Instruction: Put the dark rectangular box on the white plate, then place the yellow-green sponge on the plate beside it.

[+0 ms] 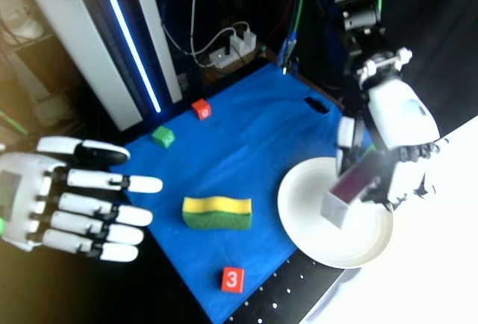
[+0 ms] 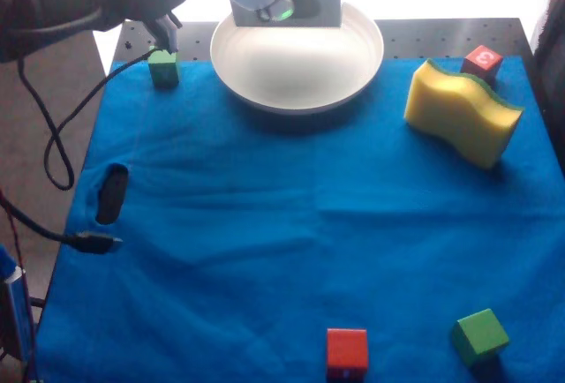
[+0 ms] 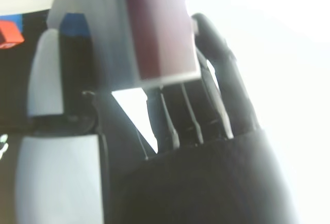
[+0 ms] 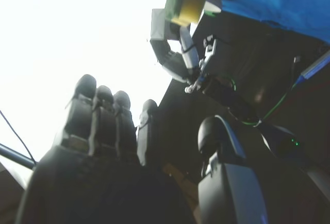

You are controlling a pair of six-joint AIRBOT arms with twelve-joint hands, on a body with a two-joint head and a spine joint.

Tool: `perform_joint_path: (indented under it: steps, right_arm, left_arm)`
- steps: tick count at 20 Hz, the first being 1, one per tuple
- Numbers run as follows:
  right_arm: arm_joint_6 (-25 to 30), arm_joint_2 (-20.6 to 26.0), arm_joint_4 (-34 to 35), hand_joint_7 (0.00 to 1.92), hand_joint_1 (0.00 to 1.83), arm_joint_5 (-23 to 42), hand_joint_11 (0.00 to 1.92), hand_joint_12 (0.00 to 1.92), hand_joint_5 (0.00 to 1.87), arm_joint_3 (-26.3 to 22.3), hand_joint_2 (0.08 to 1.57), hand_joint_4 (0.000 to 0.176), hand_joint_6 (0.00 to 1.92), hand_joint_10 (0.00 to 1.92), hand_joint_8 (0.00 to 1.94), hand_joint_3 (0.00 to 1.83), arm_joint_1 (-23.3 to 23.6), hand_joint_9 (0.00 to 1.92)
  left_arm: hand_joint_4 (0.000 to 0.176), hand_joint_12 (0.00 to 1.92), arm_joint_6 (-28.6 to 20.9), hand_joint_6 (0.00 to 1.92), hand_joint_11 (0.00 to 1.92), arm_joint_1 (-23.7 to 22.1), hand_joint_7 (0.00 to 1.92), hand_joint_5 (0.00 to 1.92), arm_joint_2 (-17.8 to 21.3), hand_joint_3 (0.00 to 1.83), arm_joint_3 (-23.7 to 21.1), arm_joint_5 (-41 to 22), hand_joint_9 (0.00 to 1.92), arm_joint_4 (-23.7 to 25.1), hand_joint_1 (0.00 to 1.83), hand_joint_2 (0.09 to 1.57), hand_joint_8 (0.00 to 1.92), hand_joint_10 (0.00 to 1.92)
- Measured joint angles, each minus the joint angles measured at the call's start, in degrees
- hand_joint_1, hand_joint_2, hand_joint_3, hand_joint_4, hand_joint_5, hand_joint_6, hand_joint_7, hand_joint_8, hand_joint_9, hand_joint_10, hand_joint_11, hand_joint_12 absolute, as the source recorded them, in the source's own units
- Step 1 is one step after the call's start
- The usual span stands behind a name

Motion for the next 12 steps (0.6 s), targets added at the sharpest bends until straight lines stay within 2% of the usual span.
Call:
perform_joint_path:
  steps: [1,3,4,6,7,8,10,11,12]
  right_arm:
    - [0.0,-0.15,0.04,0.13,0.5,-0.13,0.0,0.22,0.27,0.02,1.24,0.086,0.0,0.0,0.0,0.0,0.0,0.06]
    - [0.0,-0.15,0.04,0.13,0.49,-0.22,0.0,0.25,0.27,0.02,1.24,0.085,0.0,0.0,0.0,0.0,0.0,0.07]
    - [0.0,-0.15,0.15,0.12,0.52,-0.2,0.0,0.18,0.27,0.02,1.24,0.073,0.0,0.0,0.0,0.0,0.0,0.05]
    - [0.0,-0.15,-0.02,0.13,0.5,-0.22,0.0,0.2,0.27,0.02,1.24,0.076,0.0,0.0,0.0,0.0,0.0,0.07]
    - [0.0,-0.17,-0.02,0.14,0.5,-0.22,0.0,0.22,0.27,0.02,1.24,0.076,0.0,0.0,0.0,0.0,0.0,0.07]
    - [0.0,-0.17,0.0,0.14,0.5,-0.22,0.0,0.25,0.27,0.02,1.25,0.078,0.0,0.0,0.0,0.0,0.0,0.08]
    - [0.04,-0.33,0.17,0.14,0.48,-0.26,0.0,0.22,0.25,0.13,1.23,0.094,0.0,0.0,0.0,0.0,0.0,0.08]
    - [0.26,-0.33,0.2,0.13,0.48,-0.28,0.0,0.2,0.25,0.13,1.22,0.092,0.0,0.0,0.0,0.0,0.0,0.07]
    - [0.39,-0.33,0.11,0.12,0.49,-0.28,0.0,0.16,0.24,0.13,1.21,0.084,0.0,0.0,0.0,0.0,0.0,0.06]
  left_arm:
    - [0.032,1.31,0.0,0.01,0.54,0.02,0.58,0.63,0.0,0.0,0.0,0.26,0.61,-0.13,1.05,1.06,0.26,0.77]
    - [0.039,1.35,-0.02,0.0,0.55,0.09,0.58,0.62,-0.04,0.0,-0.13,0.07,0.62,-0.35,1.02,1.06,0.24,0.78]
    - [0.038,1.39,-0.02,0.0,0.55,0.31,0.58,0.62,-0.02,0.0,-0.24,-0.31,0.61,-0.52,0.99,1.06,0.24,0.81]
    - [0.035,1.39,-0.07,0.0,0.48,0.85,0.58,0.62,0.44,0.0,-1.03,-0.92,0.57,-0.74,0.99,1.04,0.22,0.82]
    - [0.039,1.39,-0.02,0.0,0.47,0.92,0.58,0.61,0.68,0.0,-1.49,-0.79,0.57,-0.76,0.99,1.04,0.22,0.82]
    - [0.06,1.42,-0.02,0.0,0.37,1.07,0.58,0.56,1.33,0.0,-2.47,-1.11,0.53,-0.79,0.96,1.03,0.2,0.82]
    - [0.093,1.35,-0.02,0.0,0.31,1.38,0.58,0.48,3.45,0.0,-5.55,-2.82,0.54,-0.74,0.91,1.02,0.08,0.63]
    - [0.114,1.3,-0.04,0.0,0.14,1.68,0.52,0.41,4.63,0.0,-7.17,-4.33,0.47,-0.76,0.87,1.0,0.02,0.41]
    - [0.131,1.12,-0.04,0.0,0.03,1.88,0.4,0.32,5.64,0.0,-8.59,-5.25,0.38,-0.74,0.83,0.99,0.0,0.18]
